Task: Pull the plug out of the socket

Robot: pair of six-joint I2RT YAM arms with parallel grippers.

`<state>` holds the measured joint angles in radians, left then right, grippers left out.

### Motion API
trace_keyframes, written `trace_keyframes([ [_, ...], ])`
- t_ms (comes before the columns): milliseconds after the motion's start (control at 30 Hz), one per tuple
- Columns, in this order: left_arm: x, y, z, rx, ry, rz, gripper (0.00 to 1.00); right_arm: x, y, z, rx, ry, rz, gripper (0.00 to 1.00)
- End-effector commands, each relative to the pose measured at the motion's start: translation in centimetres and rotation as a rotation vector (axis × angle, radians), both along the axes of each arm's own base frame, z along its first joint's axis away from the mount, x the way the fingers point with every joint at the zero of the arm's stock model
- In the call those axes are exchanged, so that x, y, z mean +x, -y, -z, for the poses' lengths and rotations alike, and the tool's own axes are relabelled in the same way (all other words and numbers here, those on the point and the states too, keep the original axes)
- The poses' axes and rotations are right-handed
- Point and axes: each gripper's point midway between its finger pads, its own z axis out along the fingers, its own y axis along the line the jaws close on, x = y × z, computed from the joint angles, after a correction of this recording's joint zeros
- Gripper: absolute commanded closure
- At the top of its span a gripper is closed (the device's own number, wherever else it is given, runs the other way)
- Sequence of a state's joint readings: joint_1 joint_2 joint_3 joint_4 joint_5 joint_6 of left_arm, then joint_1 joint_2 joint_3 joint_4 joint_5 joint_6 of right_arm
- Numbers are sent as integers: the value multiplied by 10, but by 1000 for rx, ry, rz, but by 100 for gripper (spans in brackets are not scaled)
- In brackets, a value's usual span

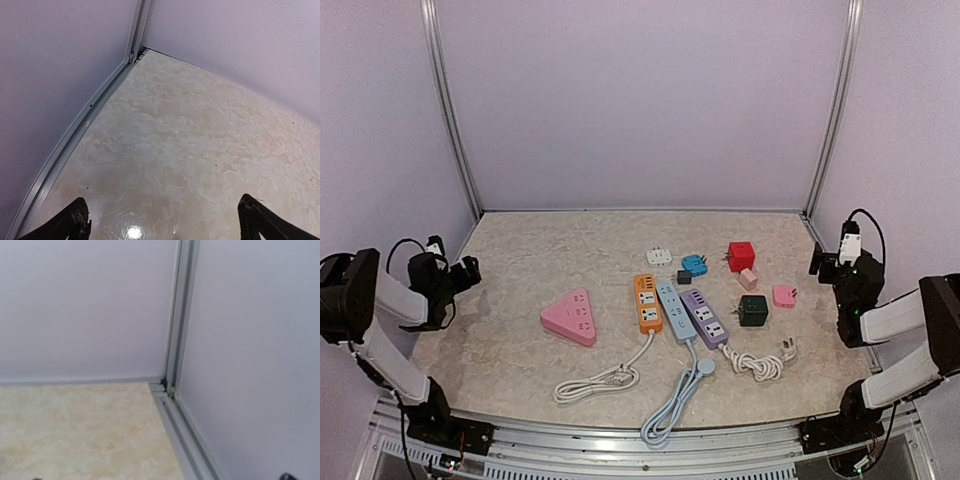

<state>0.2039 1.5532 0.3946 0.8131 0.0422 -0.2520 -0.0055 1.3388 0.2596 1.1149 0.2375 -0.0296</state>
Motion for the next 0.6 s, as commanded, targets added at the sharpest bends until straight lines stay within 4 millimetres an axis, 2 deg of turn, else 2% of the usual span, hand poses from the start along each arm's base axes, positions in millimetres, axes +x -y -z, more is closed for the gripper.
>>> trace_keyframes([
  [0,8,-1,-25,36,95,22,1,2,-9,23,-31,-39,-74,0],
  [133,9,-1,-22,49,79,11,1,-11,-9,35,-37,15,-74,0],
  [233,12,2,-22,69,71,9,1,2,-8,37,-30,-14,-68,0],
  [300,12,1,-22,70,70,8,1,11,-5,46,-22,-64,-57,0],
  [567,11,2,-22,70,71,9,1,9,-1,45,-14,-60,-33,0],
])
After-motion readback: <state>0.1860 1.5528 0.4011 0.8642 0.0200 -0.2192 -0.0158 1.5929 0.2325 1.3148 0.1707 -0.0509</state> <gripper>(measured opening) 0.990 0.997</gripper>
